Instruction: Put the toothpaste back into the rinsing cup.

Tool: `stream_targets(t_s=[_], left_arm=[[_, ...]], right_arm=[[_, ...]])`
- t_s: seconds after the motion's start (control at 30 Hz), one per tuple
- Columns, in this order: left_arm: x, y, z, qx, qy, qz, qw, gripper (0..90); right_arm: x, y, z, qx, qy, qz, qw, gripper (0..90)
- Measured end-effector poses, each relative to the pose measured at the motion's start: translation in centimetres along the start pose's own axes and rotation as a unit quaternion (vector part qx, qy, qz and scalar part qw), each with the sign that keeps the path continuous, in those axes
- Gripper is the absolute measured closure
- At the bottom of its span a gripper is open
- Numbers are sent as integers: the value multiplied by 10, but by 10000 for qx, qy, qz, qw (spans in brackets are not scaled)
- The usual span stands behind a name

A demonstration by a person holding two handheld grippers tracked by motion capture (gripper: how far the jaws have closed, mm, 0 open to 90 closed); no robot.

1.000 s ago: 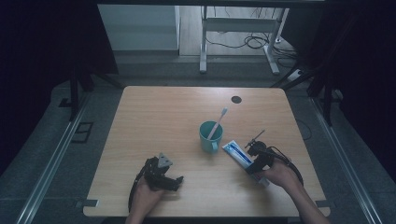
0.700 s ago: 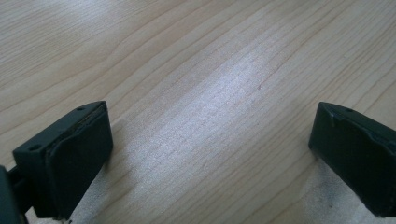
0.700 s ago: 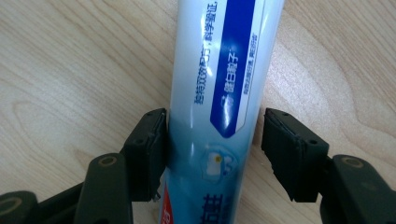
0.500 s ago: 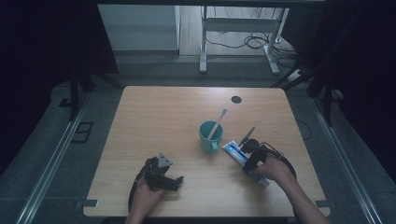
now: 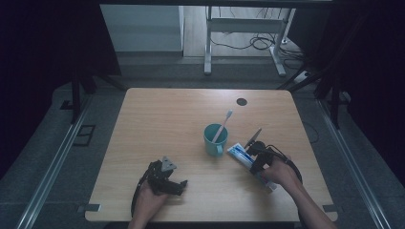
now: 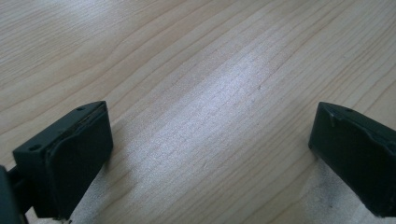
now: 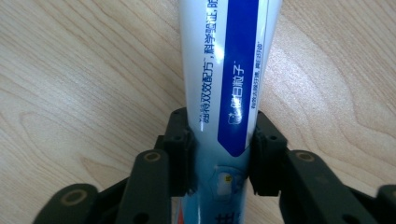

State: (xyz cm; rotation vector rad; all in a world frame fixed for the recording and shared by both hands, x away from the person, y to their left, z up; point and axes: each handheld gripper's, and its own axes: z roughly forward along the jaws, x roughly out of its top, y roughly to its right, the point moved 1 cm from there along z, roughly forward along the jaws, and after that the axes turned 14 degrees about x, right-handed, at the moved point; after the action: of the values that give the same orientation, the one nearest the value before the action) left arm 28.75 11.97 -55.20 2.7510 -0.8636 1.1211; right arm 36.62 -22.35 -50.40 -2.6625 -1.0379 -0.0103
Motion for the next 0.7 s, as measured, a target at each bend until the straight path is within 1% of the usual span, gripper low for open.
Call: stream_targets(t_s=[0.17,0.33,0.47,0.57,0.7], left_arm=[[0,0,0,1,1,-2,10000,0],[0,0,0,1,2,-1,10000,0],[0,0,0,0,2,-1,10000,0],[0,0,0,-1,3,0,10000,0],[0,0,0,0,3,-2,10000,0]], right_arm=[[-5,2,-2,72,215,-28,9997,684],[-12,3,-4,50,405,-95,9991,694],[-19,4,-5,112,641,-102,9978,698],[-24,3,-7,85,735,-157,9971,700],[-30,2,-9,109,899,-201,9957,702]])
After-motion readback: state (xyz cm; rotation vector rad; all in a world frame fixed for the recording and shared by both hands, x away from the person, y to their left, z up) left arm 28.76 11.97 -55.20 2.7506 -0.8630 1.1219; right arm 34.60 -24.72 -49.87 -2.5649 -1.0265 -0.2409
